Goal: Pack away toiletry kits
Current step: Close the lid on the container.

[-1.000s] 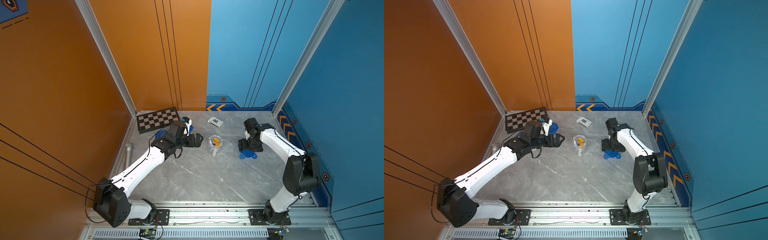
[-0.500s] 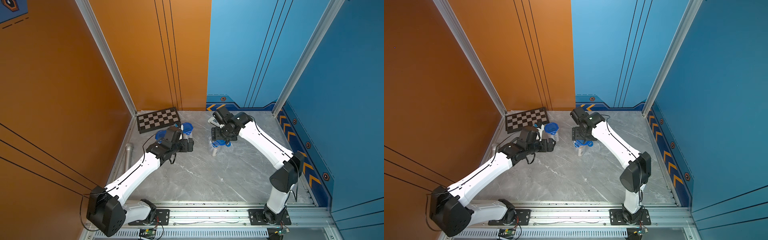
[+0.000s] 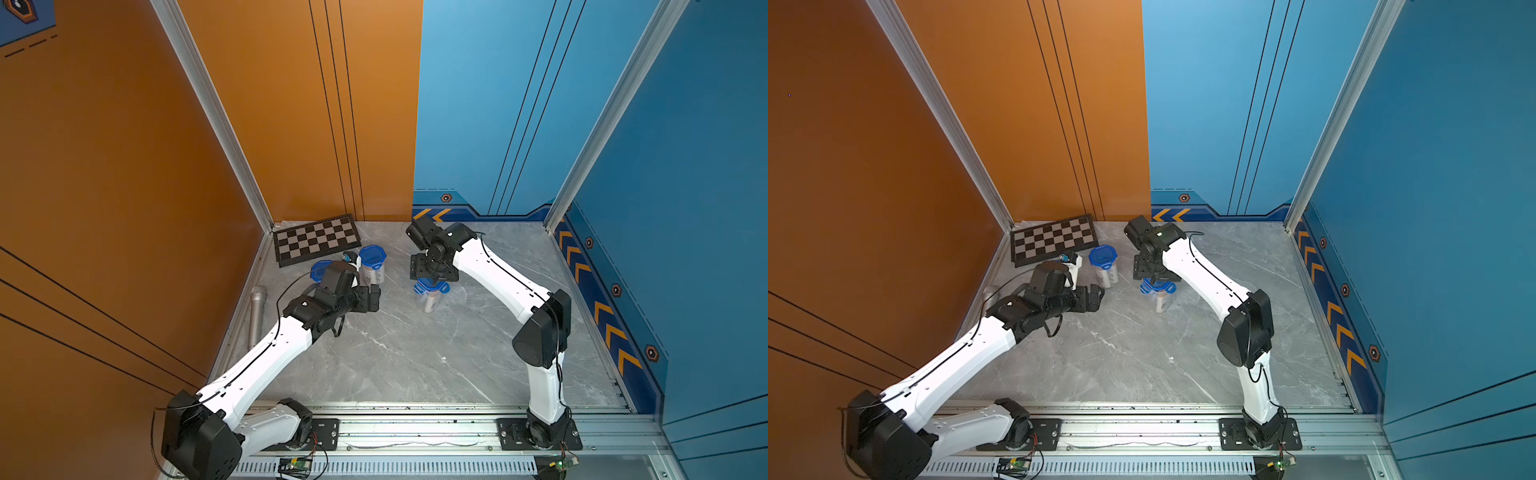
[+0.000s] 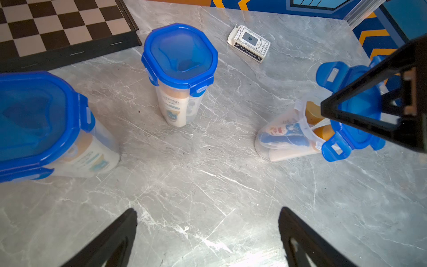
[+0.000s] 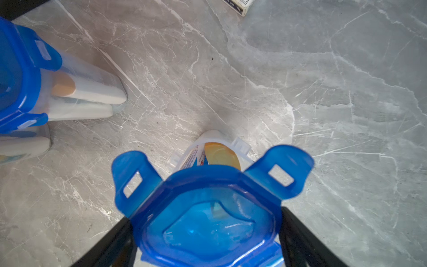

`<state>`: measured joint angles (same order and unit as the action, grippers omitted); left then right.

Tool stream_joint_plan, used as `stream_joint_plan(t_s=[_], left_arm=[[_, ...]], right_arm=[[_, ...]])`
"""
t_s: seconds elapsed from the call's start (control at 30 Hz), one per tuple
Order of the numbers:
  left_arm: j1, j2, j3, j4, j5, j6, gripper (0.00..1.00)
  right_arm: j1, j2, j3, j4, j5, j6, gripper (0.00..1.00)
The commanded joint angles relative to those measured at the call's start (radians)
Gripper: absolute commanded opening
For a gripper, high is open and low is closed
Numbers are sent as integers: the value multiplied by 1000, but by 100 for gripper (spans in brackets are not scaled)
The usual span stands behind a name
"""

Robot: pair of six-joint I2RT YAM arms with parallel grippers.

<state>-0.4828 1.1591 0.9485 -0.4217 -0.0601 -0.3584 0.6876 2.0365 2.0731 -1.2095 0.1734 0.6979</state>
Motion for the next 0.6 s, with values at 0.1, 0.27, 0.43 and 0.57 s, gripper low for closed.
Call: stream_joint_plan(t_s=[0.1,0.27,0.43,0.57], left_arm=[[30,-17,-12,-26,9,52,97],[52,-1,-13,-12,29,65,97],[60,10,-13,10,44,68,97],[63,21,-9,17,51,70,97]], right_arm=[[6,31,43,-73,72,25,65],[6,63,51,-102,89,22,65],[6,84,70,-105,87,17,66],[6,112,100,-114,79,8,66]])
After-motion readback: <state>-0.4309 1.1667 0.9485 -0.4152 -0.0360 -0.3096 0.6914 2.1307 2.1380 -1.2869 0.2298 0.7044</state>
